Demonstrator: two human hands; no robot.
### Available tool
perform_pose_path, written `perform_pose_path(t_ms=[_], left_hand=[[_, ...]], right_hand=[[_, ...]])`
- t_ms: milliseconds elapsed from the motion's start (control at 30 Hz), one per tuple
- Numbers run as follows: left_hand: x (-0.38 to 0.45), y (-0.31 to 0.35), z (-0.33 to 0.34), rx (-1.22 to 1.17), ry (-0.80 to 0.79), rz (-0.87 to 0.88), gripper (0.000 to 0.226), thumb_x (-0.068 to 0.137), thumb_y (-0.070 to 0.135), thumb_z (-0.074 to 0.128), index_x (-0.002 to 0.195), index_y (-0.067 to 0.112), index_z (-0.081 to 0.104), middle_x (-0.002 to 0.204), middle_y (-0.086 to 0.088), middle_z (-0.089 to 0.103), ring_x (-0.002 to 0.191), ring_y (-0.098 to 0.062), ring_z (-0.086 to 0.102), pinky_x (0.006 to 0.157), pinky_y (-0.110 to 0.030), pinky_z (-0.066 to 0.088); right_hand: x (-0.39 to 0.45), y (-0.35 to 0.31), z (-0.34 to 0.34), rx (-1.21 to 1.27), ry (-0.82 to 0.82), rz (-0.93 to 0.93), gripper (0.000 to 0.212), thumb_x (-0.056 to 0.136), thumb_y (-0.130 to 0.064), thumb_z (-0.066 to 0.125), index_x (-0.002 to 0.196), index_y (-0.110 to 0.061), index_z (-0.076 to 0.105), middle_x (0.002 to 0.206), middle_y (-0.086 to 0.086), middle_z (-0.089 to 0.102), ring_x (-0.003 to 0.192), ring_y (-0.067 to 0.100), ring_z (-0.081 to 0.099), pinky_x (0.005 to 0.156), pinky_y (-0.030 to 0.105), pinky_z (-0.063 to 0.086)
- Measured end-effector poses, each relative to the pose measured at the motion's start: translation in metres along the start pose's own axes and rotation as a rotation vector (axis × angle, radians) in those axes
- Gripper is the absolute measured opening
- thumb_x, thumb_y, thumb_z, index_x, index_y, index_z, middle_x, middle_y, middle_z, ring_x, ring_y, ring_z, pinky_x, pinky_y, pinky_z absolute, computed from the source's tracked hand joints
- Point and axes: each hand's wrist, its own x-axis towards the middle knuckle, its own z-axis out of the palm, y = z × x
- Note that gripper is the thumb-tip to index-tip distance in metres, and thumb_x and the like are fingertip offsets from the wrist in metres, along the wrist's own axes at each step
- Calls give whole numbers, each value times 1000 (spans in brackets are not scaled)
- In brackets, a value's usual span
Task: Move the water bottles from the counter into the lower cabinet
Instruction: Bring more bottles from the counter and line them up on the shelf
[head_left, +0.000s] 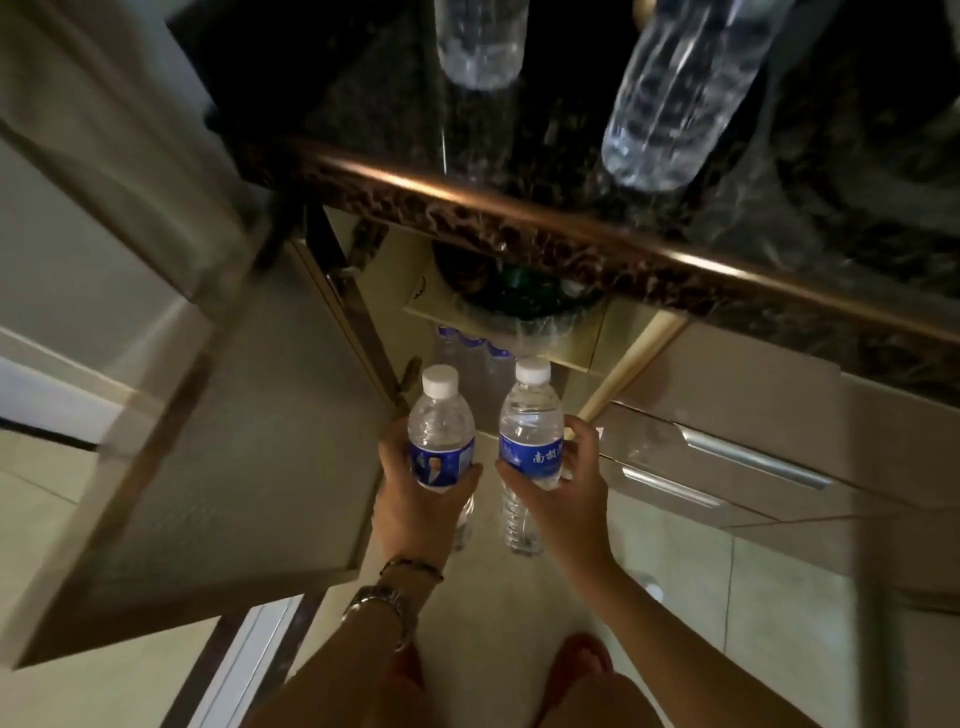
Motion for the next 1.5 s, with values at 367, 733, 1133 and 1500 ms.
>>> perform_pose_path(t_ms=[367,733,1133,1500], left_hand=[[75,-129,96,-85,2,90,86,61,25,85,129,25,34,112,14,56,96,-7,56,69,-9,39],[154,-195,167,-230,-30,240,79,63,17,84,118,39,32,123,9,54,111,-14,57,92,-39,50],[201,-216,220,-379,-48,430,77,63,7,82,118,31,34,126,1,53,115,-19,55,94,-38,50],[236,-235,261,-425,-51,469,80,64,14,83,130,16,36,115,20,49,100,3,53,77,-1,43]], right_hand=[[64,146,54,122,14,-56,68,72,-16,81,126,-26,40,114,-23,58,101,-12,58,77,7,48],[126,246,93,155,69,-197,71,72,-18,81,130,-24,40,123,-14,60,110,4,60,94,34,52],[183,277,100,126,92,-292,74,69,-24,83,128,-28,38,122,-12,61,108,3,61,94,36,53],[230,316,94,133,338,-293,70,69,-8,82,121,-24,38,110,-14,62,100,10,65,93,42,52]])
